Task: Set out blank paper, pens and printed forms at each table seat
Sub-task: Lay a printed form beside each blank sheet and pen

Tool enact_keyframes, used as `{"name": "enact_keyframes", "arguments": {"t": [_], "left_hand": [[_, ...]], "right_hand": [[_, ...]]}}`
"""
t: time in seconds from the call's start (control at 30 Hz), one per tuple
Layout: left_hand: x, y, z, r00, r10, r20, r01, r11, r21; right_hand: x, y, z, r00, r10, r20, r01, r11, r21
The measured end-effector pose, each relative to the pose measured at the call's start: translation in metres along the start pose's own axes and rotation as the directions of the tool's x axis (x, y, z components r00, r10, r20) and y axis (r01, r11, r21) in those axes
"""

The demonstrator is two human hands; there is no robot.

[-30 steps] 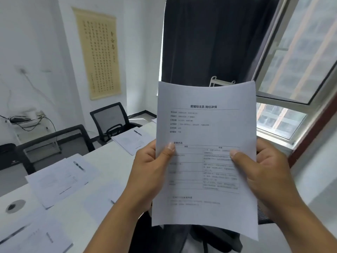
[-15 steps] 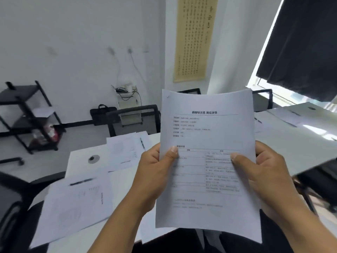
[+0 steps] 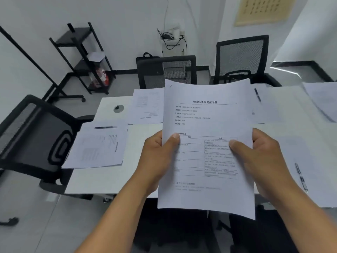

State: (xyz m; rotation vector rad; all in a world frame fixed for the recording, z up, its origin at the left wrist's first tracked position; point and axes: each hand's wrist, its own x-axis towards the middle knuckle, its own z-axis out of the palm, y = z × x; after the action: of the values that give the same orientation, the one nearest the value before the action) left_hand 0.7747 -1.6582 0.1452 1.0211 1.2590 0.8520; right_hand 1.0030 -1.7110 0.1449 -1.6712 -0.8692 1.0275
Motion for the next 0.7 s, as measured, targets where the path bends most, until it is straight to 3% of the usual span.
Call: {"name": "enact_keyframes", "arguments": {"t": [0.3,0.47,0.7], "left_hand": [[0.011,-0.065,-0.018,0.986,-0.146,-0.078,0.145,0.989,-0.018],[0.026,-0.117,-0.031,0.957,-0.278,-0.080,0.272,0.959,-0.074],[0.053,-0.175,-0.045,0.934,-0.352,-0.059,0.347,0.935,-0.072]], "right_hand": [[0.018,0.058,0.026,0.987,0.109,0.122,-0.099,0.992,-0.080],[0.026,0.107,0.050,0.977,0.201,0.070,-0.189,0.972,-0.140],[0.040,0.165,0.075,0.959,0.282,-0.003,-0.274,0.930,-0.245]]}}
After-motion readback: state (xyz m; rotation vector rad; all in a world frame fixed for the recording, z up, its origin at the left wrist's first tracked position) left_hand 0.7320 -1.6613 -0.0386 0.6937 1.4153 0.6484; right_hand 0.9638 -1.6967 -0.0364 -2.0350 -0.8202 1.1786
